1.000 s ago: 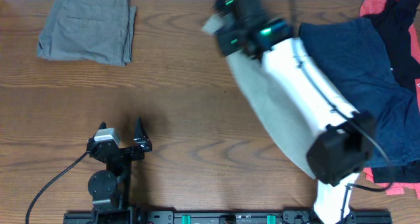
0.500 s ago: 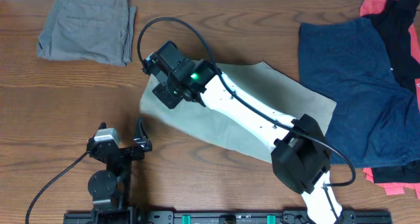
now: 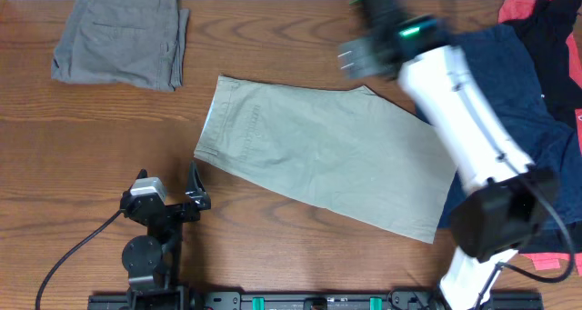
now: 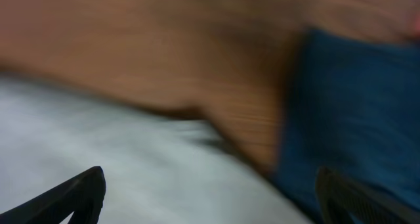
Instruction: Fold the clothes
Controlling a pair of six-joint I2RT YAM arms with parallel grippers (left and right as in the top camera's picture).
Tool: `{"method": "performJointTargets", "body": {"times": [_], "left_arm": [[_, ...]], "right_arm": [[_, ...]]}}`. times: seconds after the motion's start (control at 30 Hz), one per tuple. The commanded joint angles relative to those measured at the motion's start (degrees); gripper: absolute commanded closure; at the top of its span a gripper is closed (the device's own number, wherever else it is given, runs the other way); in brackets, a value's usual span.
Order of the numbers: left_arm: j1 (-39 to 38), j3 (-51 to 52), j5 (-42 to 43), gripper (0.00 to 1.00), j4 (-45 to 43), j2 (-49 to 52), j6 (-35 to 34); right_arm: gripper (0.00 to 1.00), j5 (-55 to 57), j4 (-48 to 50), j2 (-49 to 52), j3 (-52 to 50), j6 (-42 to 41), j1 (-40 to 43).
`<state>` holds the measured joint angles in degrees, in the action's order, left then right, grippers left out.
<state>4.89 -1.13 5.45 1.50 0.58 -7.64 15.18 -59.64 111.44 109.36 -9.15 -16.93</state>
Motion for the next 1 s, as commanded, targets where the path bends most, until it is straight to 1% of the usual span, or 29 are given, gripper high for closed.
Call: {"method": "performJointTargets", "body": {"times": [0.0,0.1,0.27,0.37,0.43,0.5,0.6,0.7,0.97], "left_arm": [[0.3,0.9,0.9,0.02,2.0,-0.3,0.3],[0.3,0.9,0.9,0.02,2.0,-0.3,0.3],[0.3,0.9,0.9,0.02,2.0,-0.3,0.3],[0.3,0.9,0.9,0.02,2.0,-0.3,0.3],[0.3,0.9,0.9,0.02,2.0,-0.3,0.3],[0.3,0.9,0.9,0.02,2.0,-0.3,0.3],[0.3,0.9,0.9,0.02,2.0,-0.3,0.3],[0.3,0.9,0.9,0.02,2.0,-0.3,0.3],[0.3,0.9,0.9,0.02,2.0,-0.3,0.3]], "right_arm": [[0.01,2.3,-0.9,0.3,0.4,1.7,9.2],[0.01,0.1,0.0,2.2,0.4,5.7,17.6],[0.01,-10.8,1.1,5.6,0.4,12.8,29.2],[0.01,-18.8,1.5,7.7,0.5,17.5,34.5],[0.01,-21.5,1.6,9.3,0.4,19.3,37.4],[0.01,-21.9,1.8,10.9,0.4,20.9,39.9],[0.01,-21.9,1.9,13.1,0.4,24.6,42.7],[0.01,-21.9,1.8,15.0,0.4,27.3,43.7],[0.05,-21.4,4.6,18.2,0.5,27.7,44.2]]}}
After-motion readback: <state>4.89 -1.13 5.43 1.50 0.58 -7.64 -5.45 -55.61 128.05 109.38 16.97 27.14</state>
